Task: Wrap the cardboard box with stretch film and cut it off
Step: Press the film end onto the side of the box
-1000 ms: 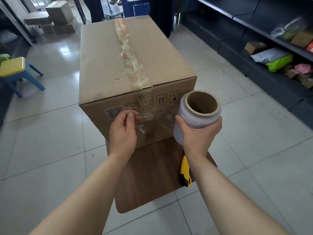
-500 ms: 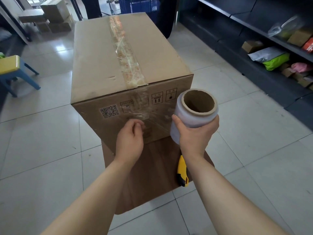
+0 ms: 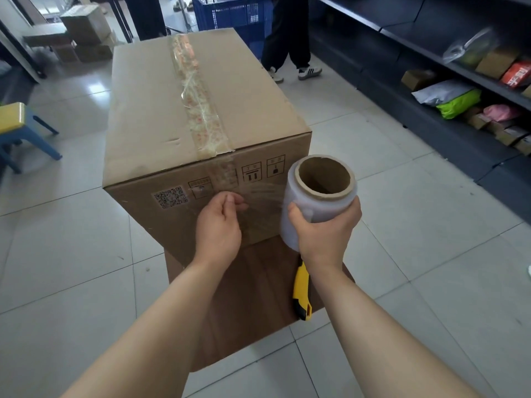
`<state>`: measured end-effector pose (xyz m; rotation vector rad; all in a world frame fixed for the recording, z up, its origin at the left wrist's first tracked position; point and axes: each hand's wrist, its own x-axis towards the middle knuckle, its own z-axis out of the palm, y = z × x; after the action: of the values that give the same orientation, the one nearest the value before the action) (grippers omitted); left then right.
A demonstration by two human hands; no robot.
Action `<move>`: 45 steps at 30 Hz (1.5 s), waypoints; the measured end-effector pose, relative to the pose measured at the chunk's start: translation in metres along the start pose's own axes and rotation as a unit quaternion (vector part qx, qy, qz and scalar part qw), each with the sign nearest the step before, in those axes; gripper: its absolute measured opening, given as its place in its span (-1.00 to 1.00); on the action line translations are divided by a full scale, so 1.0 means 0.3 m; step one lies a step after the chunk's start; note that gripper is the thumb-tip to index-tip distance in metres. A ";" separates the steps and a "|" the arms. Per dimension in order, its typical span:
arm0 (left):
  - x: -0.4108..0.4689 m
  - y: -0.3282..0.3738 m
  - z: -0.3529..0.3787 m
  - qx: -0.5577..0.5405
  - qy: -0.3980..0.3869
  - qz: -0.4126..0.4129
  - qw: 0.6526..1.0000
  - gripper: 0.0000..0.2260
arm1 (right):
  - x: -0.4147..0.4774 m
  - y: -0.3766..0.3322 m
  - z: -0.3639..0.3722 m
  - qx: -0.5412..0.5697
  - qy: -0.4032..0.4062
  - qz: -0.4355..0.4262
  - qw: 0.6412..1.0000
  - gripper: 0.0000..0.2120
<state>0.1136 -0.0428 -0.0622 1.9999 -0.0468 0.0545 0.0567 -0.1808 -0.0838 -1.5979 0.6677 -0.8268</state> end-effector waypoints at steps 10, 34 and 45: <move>0.008 -0.012 0.007 -0.020 0.005 -0.015 1.000 -0.71 | 0.094 -0.006 -0.047 -0.026 0.019 0.024 0.999 -0.01; -0.007 0.004 0.038 -0.063 0.041 -0.038 0.996 -0.71 | 0.274 0.020 -0.074 -0.046 -0.030 -0.013 0.998 0.06; -0.016 0.003 0.038 -0.043 0.042 -0.038 0.997 -0.72 | 0.347 0.020 -0.023 -0.027 -0.089 -0.026 0.995 0.00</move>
<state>0.1090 -0.0536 -0.0665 1.9100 0.0799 0.0867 0.1125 -0.2684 -0.0731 -1.7213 0.5258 -0.6997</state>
